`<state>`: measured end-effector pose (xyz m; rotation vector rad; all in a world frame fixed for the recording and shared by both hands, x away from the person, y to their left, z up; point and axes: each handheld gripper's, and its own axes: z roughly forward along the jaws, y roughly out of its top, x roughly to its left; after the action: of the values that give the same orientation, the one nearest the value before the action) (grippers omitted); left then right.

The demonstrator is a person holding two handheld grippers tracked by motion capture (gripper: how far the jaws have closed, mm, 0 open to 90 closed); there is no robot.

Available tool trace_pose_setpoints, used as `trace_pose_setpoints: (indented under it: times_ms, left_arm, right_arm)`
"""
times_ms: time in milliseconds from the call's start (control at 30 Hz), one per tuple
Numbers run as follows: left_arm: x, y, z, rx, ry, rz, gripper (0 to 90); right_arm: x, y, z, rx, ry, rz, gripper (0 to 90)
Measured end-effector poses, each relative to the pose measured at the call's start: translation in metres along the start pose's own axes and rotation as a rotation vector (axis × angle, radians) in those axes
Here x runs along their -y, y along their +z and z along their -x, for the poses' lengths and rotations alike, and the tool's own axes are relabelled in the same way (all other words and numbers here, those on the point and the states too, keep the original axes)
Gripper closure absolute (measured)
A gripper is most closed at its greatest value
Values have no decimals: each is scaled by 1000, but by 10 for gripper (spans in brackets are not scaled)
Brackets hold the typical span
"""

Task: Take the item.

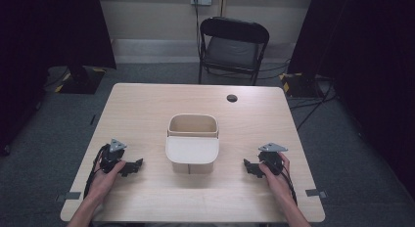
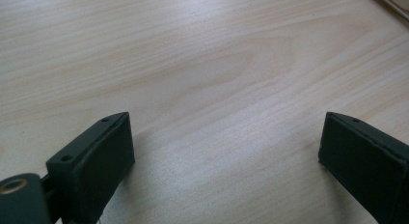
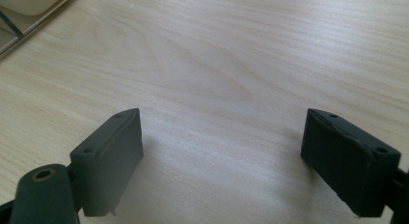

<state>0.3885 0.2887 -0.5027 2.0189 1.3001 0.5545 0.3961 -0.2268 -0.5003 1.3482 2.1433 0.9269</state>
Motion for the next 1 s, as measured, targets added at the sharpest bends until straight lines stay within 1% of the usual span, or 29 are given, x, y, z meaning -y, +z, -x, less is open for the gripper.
trace_pose_setpoints:
  times_ms: [133, 167, 200, 367, 400, 467, 533, 633, 700, 733, 767, 833, 867, 1000]
  left_arm:
    - [0, 0, 0, 3, 2, 0, 49]
    - [0, 0, 0, 6, -3, 5, 49]
    - [0, 0, -1, 16, 9, 5, 56]
    - [1, -2, -1, 15, 21, 3, 70]
    - [1, -2, -1, 14, 14, 9, 73]
    - [1, -2, -1, 23, 11, 23, 112]
    - [1, -2, -1, 20, 20, 22, 154]
    - [1, -2, 0, 25, 18, 22, 155]
    - [0, -3, 1, 25, 22, 19, 157]
    - [0, -3, 2, 33, 24, 19, 158]
    - [0, -4, 2, 34, 33, 15, 159]
    - [0, -4, 4, 43, 29, 22, 160]
    - [-1, -4, 4, 43, 35, 22, 161]
    - [-1, -6, 5, 49, 34, 35, 162]
  right_arm:
    - [0, 0, 0, 0, 0, 0, 141]
    - [0, 0, 0, 0, 0, 0, 141]
    - [0, 0, 0, 0, 0, 0, 142]
    - [0, 0, 0, 0, 0, 0, 142]
    - [0, 0, 0, 0, 0, 0, 141]
    - [0, 0, 0, 0, 0, 0, 142]
    - [0, 0, 0, 0, 0, 0, 141]
    - [0, 0, 0, 0, 0, 0, 141]
    - [0, 0, 0, 0, 0, 0, 142]
    - [0, 0, 0, 0, 0, 0, 142]
    - [0, 0, 0, 0, 0, 0, 142]
    - [0, 0, 0, 0, 0, 0, 142]
    - [0, 0, 0, 0, 0, 0, 141]
    - [0, 0, 0, 0, 0, 0, 141]
